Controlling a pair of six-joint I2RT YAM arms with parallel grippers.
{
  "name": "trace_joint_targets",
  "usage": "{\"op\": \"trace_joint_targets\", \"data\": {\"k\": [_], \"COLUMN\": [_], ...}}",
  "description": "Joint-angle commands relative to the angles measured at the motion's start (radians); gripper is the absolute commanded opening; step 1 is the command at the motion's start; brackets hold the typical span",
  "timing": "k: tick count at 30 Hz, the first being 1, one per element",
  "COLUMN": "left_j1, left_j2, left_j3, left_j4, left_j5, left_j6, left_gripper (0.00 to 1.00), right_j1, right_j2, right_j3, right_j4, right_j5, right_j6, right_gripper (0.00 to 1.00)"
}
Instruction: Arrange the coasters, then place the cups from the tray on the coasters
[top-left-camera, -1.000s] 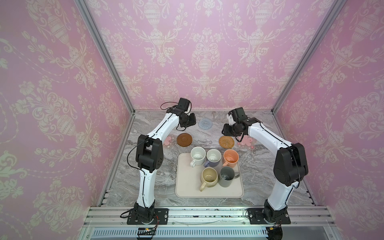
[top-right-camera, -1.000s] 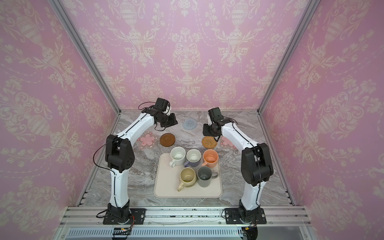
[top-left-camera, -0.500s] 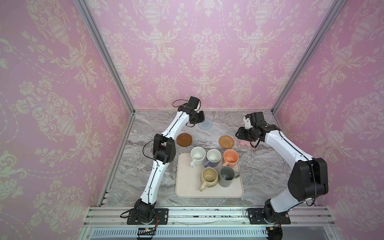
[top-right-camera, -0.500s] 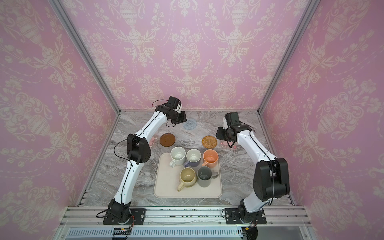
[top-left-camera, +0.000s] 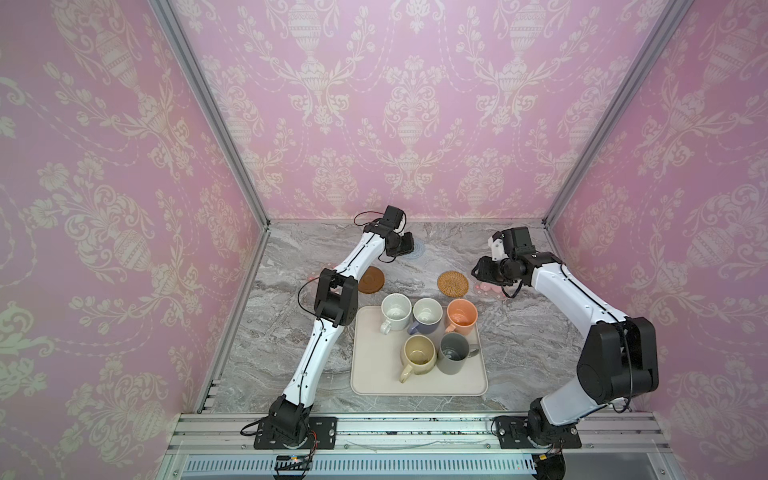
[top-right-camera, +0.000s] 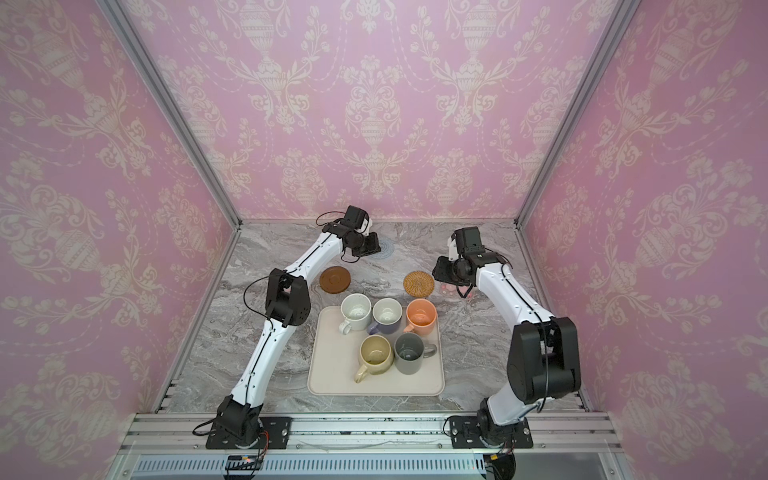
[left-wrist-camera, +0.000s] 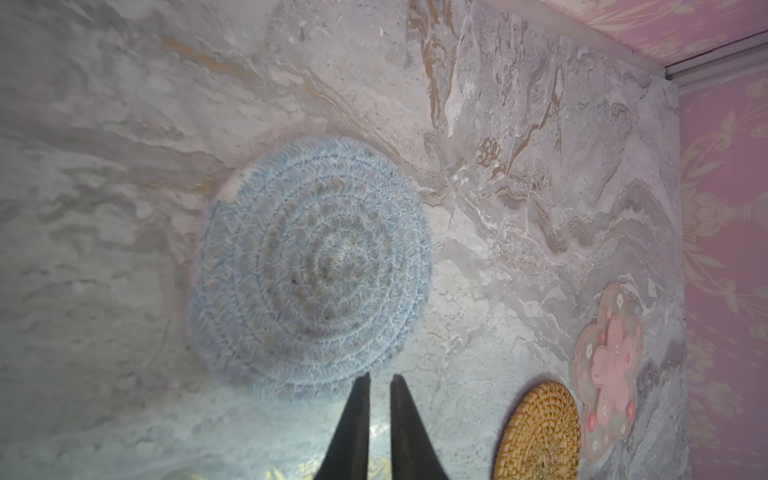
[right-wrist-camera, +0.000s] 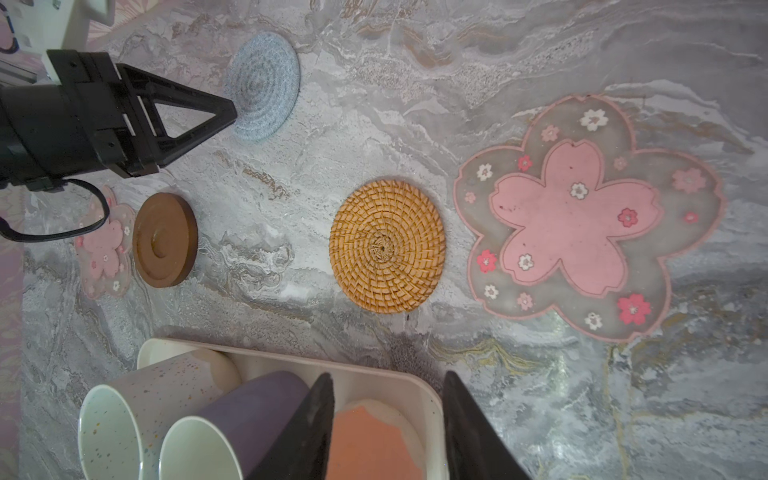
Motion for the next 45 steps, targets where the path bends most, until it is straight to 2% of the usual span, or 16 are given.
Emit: {"op": "trace_joint_targets", "data": {"k": [1, 13, 20, 26, 35, 41, 45], "left_j1": [-0.007, -0.004, -0.003, -0.007, -0.008, -0.016, -0.025], "left_j2": [0.027, 0.050, 0.035, -0.063, -0.253, -0.339, -0.370], "left_j3": [0.021, 0.006, -0.034, -0.231, -0.552, -0.701, -0.748], "left_j4": [0.059, 0.039, 0.001, -0.005, 0.108, 0.155, 0.164], "left_j5": [0.020, -0.062, -0.062, -0.064, -0.015, 0.018, 0.049], "left_j6": [-0.033, -0.074, -0.092, -0.098, -0.120, -0.120, -0.113], "left_gripper": [0.14, 0.12, 0.12, 0.12, 0.13, 0.13, 0.13], "right_j1": [-0.013, -0.016, -0.015, -0.015, -0.016, -0.016, -0.016], "right_j2": [-0.047, -0.022, -0.018, -0.019, -0.022, -0.024, -0.027], "right_j3": [-0.017, -0.014, -0.025, -0.039, -0.077, -0.093, -0.101], "right_j4": [-0.008, 0.004, 0.012, 0.023, 0.037, 0.043, 0.049], "right_j5": [-0.013, -0.043, -0.058, -0.062, -0.076, -0.088, -0.090], "right_j6": [-0.008, 0.006, 0.019, 0.032, 0.058, 0.076, 0.086], "right_gripper": [0.45, 0.46, 0.45, 0.45, 0.45, 0.45, 0.45]}}
